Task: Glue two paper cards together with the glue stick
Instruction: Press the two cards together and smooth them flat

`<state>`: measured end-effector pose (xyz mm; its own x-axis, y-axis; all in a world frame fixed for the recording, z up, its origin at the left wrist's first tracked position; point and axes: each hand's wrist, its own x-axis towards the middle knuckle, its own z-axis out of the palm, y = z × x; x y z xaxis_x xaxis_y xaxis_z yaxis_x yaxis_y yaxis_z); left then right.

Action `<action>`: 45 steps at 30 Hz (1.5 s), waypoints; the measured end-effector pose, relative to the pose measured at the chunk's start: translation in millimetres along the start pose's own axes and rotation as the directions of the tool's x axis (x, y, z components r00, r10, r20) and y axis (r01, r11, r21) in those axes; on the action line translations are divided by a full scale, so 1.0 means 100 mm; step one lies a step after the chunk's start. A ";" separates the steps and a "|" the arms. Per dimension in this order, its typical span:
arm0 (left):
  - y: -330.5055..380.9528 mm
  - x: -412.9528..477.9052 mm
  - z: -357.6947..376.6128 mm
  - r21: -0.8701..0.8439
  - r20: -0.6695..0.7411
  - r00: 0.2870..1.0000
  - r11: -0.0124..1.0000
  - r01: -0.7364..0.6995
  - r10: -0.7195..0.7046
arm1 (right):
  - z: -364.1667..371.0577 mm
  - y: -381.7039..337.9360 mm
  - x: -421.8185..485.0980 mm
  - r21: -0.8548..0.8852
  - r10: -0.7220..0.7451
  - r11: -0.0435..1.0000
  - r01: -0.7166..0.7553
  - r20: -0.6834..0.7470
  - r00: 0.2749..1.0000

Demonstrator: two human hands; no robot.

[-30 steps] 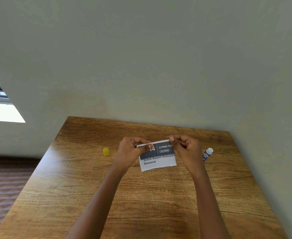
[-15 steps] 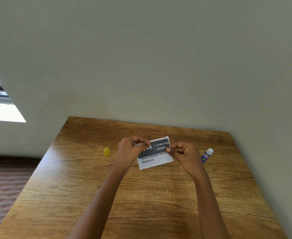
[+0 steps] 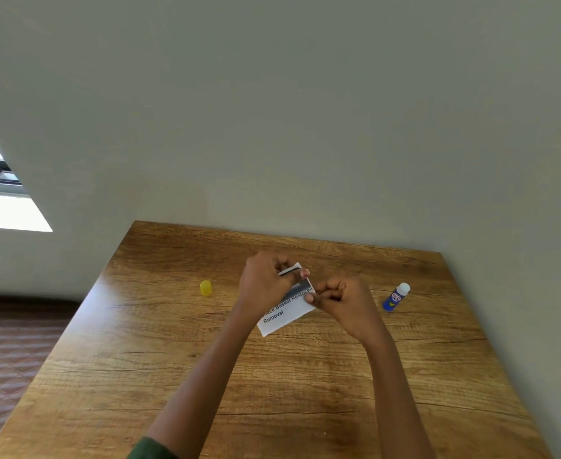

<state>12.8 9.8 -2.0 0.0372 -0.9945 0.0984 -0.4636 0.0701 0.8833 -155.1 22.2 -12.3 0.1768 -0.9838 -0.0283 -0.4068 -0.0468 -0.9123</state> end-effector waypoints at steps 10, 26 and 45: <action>-0.03 0.03 -0.11 0.007 0.014 1.000 1.000 0.008 -0.008 | -0.02 0.04 -0.11 0.020 0.058 0.998 -0.057 -0.079 0.995; -0.29 -0.03 -0.27 -0.337 -0.003 0.986 0.928 0.157 -0.168 | -0.12 0.12 -0.06 0.250 0.071 0.968 -0.015 -0.219 0.973; -0.25 -0.17 -0.11 -0.529 0.057 0.982 0.829 0.182 -0.180 | 0.01 0.09 -0.04 0.372 0.114 0.928 0.002 -0.288 0.951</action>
<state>33.5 25.5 -20.8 0.0695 -0.9937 -0.0882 0.0911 -0.0817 0.9925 -158.8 25.5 -20.6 -0.1358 -0.9906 -0.0132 -0.0435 0.0193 -0.9989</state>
